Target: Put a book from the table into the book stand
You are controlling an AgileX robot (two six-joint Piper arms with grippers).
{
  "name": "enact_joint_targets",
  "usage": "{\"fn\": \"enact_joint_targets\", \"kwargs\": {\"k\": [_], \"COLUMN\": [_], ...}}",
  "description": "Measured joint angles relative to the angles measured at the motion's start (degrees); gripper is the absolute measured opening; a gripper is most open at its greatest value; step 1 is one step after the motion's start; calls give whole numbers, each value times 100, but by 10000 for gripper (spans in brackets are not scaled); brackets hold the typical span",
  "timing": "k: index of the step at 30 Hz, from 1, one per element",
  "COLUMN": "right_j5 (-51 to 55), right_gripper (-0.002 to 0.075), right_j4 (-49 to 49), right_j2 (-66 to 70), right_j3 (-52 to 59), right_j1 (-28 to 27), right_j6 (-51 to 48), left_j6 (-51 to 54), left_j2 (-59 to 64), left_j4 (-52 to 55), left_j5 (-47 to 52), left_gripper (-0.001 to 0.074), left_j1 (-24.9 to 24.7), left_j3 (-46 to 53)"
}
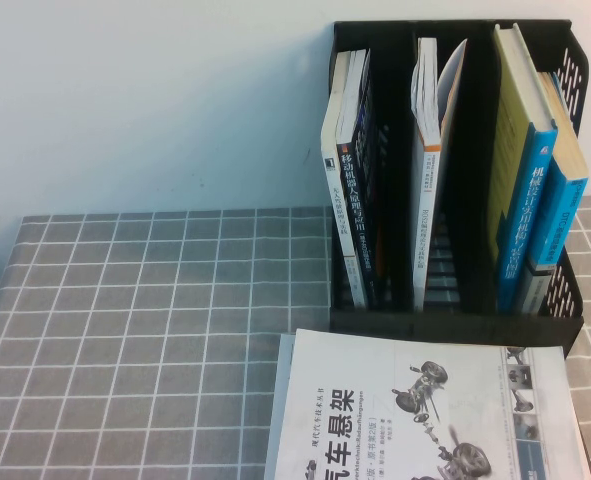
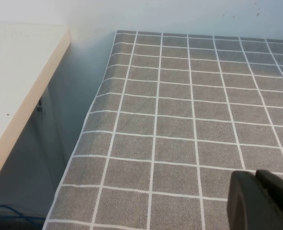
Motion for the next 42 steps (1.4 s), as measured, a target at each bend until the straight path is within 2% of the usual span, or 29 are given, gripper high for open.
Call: {"fn": "enact_joint_targets", "kwargs": {"k": [12, 16, 19, 26, 30, 35, 42], "right_j5": [0, -184, -843, -3128, -3780, -4247, -4552], "right_gripper": [-3, -3, -3, -3, -3, -3, -3], "right_j4": [0, 0, 0, 0, 11, 37, 55], "right_j2": [0, 0, 0, 0, 0, 0, 0], "right_j3": [0, 11, 46, 46, 46, 46, 28], "right_j1": [0, 0, 0, 0, 0, 0, 0], "right_j6": [0, 0, 0, -41, 259, 751, 648], "left_j6": [0, 0, 0, -161, -187, -208, -435], "left_j2": [0, 0, 0, 0, 0, 0, 0], "left_j4": [0, 0, 0, -24, -36, -36, -253], "left_j5": [-12, -316, -909, -3021, -3802, -4224, -4364], "left_gripper": [-3, -3, -3, -3, -3, -3, -3], "left_j1": [0, 0, 0, 0, 0, 0, 0], "left_j3": [0, 39, 41, 41, 41, 41, 41]}}
